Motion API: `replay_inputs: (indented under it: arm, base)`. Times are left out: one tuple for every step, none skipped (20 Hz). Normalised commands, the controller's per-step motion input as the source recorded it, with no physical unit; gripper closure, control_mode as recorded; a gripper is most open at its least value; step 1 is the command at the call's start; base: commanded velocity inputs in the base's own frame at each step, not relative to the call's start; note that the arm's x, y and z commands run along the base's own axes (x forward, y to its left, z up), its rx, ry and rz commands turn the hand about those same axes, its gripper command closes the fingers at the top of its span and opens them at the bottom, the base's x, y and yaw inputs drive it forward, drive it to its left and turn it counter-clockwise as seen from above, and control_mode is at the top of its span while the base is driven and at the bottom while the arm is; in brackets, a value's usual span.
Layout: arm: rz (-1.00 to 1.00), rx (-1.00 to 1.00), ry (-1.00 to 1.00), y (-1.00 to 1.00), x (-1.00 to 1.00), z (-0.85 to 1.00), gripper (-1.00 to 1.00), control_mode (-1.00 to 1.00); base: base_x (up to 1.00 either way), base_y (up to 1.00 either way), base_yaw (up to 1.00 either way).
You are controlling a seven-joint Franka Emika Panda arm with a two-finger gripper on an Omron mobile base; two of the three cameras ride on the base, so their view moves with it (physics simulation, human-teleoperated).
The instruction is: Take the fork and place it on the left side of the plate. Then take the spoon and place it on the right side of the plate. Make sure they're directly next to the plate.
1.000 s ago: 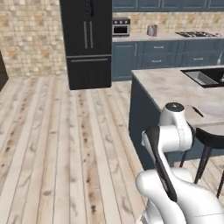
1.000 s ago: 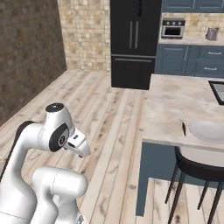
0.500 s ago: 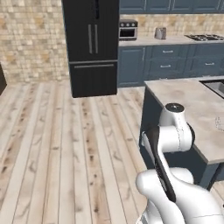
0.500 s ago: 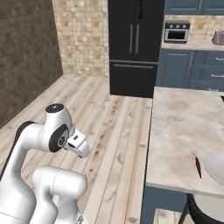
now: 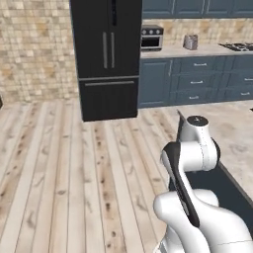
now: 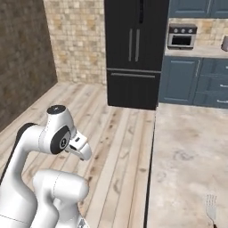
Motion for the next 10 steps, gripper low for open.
replay_inputs:
  arm:
    - [0.0,0.0,0.0,0.0,0.0,0.0,-1.0,1.0]
    - [0.0,0.0,0.0,0.0,0.0,0.0,-1.0,1.0]
    - [0.0,0.0,0.0,0.0,0.0,0.0,-1.0,1.0]
    - [0.0,0.0,0.0,0.0,0.0,0.0,-1.0,1.0]
    - [0.0,0.0,0.0,0.0,0.0,0.0,-1.0,1.0]
    - [0.0,0.0,0.0,0.0,0.0,0.0,-1.0,1.0]
    - [0.0,0.0,0.0,0.0,0.0,0.0,-1.0,1.0]
    - [0.0,0.0,0.0,0.0,0.0,0.0,-1.0,1.0]
    - [0.0,0.0,0.0,0.0,0.0,0.0,-1.0,1.0]
    - [0.0,0.0,0.0,0.0,0.0,0.0,-1.0,1.0]
  base:
    - [1.0,0.27,0.0]
    - [1.0,0.28,0.0]
    - [1.0,0.29,0.0]
    - [1.0,0.28,0.0]
    - [1.0,0.28,0.0]
    - [1.0,0.26,0.0]
    - [1.0,0.26,0.0]
    - [1.0,0.26,0.0]
    - [1.0,0.25,0.0]
    - [1.0,0.24,0.0]
